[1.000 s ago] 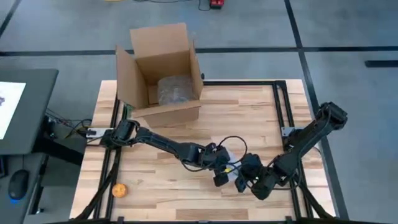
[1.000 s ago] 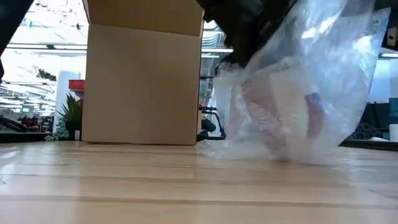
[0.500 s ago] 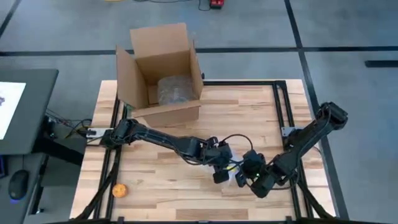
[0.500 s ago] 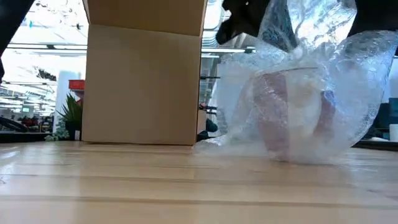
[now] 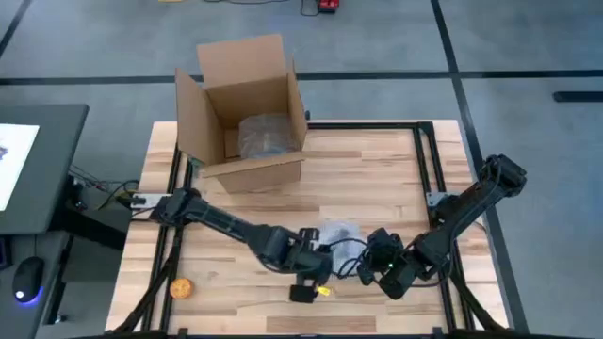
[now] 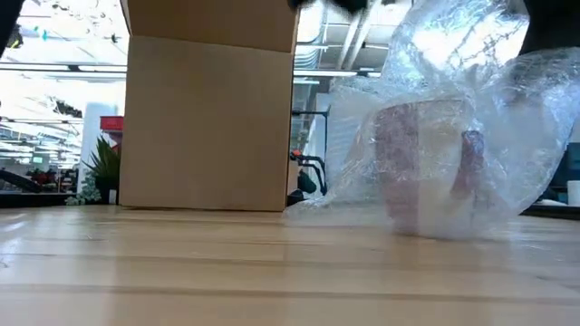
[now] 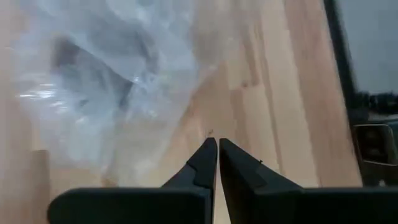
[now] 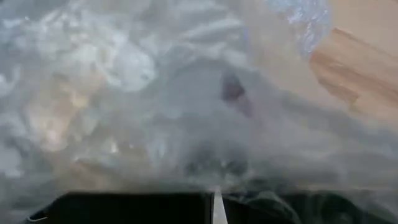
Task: Wrap mug
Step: Wrap the purple mug with the bubble wrap
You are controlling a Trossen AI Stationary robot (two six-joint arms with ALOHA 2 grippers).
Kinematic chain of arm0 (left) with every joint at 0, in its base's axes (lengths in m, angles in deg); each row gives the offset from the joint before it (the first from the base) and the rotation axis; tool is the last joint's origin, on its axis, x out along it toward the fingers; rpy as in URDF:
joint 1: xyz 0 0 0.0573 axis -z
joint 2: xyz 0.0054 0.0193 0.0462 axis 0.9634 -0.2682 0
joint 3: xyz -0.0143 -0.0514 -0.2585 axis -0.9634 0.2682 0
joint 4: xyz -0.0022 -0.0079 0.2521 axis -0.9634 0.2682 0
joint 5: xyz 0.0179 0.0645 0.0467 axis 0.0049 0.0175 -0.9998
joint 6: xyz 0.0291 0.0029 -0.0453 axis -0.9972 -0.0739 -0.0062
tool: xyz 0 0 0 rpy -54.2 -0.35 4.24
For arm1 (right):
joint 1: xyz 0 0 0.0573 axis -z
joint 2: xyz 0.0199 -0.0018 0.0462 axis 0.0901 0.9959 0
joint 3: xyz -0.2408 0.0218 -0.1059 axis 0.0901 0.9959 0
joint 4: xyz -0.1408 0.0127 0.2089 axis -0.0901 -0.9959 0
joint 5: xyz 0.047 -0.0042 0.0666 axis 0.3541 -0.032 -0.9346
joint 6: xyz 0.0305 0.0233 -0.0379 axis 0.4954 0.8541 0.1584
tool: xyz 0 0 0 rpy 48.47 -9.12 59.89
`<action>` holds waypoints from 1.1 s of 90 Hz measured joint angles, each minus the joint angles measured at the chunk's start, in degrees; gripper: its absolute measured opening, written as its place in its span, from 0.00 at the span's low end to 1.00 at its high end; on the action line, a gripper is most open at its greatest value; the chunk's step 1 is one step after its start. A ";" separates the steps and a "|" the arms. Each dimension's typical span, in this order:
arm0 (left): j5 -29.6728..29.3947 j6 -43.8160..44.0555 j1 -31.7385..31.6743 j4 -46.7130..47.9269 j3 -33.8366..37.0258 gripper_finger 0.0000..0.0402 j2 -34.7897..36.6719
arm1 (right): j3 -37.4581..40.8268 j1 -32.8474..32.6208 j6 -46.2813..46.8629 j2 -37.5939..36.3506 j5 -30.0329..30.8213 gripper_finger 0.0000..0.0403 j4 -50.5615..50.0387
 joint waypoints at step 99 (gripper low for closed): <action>5.39 22.14 -12.51 -65.15 41.10 0.00 1.65 | 0.02 1.07 -6.67 -0.15 -3.15 0.00 5.53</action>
